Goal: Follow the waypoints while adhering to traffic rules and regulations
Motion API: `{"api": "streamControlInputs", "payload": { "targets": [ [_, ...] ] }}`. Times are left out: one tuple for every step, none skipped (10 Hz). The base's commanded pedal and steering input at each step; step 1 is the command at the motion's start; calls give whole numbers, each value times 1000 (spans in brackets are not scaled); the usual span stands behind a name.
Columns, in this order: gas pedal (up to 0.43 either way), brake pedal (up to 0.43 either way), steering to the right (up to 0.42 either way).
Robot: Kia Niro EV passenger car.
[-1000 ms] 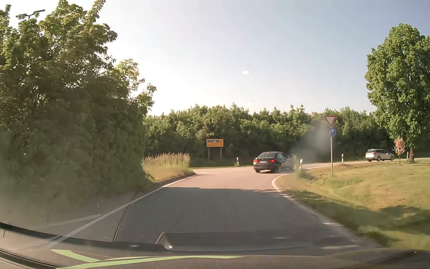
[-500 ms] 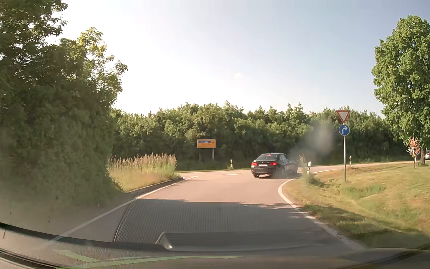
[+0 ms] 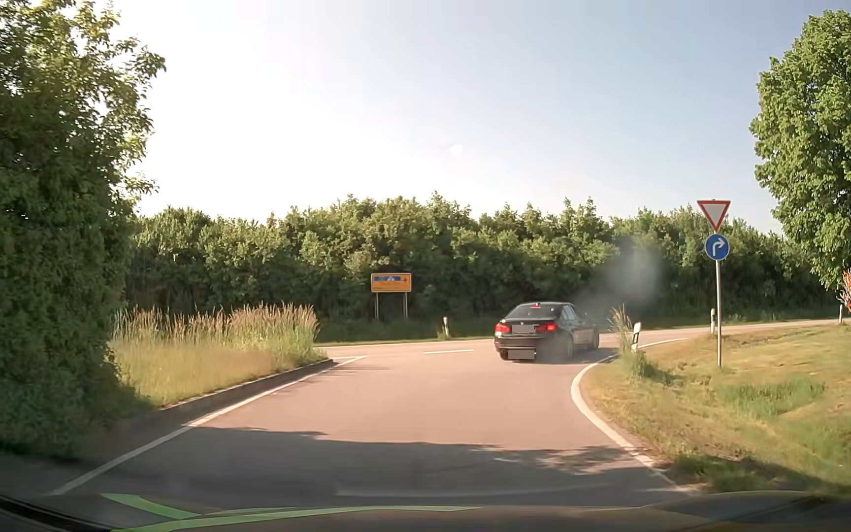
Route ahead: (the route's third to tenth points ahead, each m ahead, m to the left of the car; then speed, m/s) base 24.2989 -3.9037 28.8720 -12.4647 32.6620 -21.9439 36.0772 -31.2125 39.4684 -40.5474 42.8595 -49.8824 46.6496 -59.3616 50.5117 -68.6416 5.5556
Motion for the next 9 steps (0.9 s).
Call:
{"api": "streamControlInputs", "payload": {
  "targets": [
    [0, 232, 41],
    [0, 232, 46],
    [0, 238, 51],
    [0, 238, 53],
    [0, 238, 53],
    [0, 244, 54],
    [0, 244, 56],
    [0, 250, 61],
    [0, 250, 69]
  ]
}}
